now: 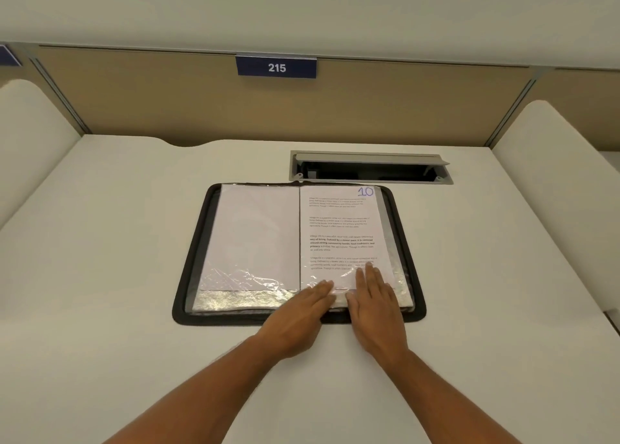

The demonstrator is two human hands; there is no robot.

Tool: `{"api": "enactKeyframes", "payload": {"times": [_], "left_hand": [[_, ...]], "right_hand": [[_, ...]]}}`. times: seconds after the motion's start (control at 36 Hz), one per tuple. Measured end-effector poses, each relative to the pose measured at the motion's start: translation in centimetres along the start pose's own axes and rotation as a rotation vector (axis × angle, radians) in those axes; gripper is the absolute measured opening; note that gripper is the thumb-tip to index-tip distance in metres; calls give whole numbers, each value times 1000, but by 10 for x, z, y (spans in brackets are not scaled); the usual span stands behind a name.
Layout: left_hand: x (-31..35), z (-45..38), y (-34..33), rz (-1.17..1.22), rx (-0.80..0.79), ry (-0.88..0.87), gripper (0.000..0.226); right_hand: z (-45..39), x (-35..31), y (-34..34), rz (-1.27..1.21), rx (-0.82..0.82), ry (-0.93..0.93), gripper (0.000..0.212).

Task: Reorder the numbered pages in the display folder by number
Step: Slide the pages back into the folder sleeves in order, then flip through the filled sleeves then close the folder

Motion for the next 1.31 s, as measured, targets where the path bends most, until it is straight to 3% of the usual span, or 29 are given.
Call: {"api": "enactKeyframes", "payload": {"times": [0.08, 0.25, 0.58, 0.69, 0.83, 0.97, 1.06, 1.31], "left_hand": [[-15, 15, 8, -56, -22, 61, 50], [-29, 36, 11, -78, -162, 43, 59], [-81, 97, 36, -90, -79, 329, 69], [-98, 124, 51, -99, -10, 412, 70], [-119, 156, 59, -96, 43, 517, 65], [-132, 174, 64, -87, 79, 559, 63], [-138, 183, 65, -86, 97, 584, 64], [-147, 189, 60, -65, 130, 567, 64]], "right_hand": [[2, 17, -10, 7, -38, -57, 77], [3, 22, -11, 8, -30, -96, 76], [3, -7, -1, -12, 17, -233, 81], [1, -39, 4, -64, 135, -235, 55], [4, -107, 8, -116, 223, -11, 25], [13, -177, -11, -198, 35, 204, 10], [22, -215, -25, -229, -119, 280, 17], [34, -274, -46, -374, -257, 146, 16]]}}
Point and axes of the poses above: each hand's wrist, its own z-axis away from the middle knuckle, its own y-axis out of the back of the hand, x = y × z, the point moved 2 cm from there along -z, towards the middle knuckle, and after that the axes turned 14 degrees about -y, right-handed, at the moved point
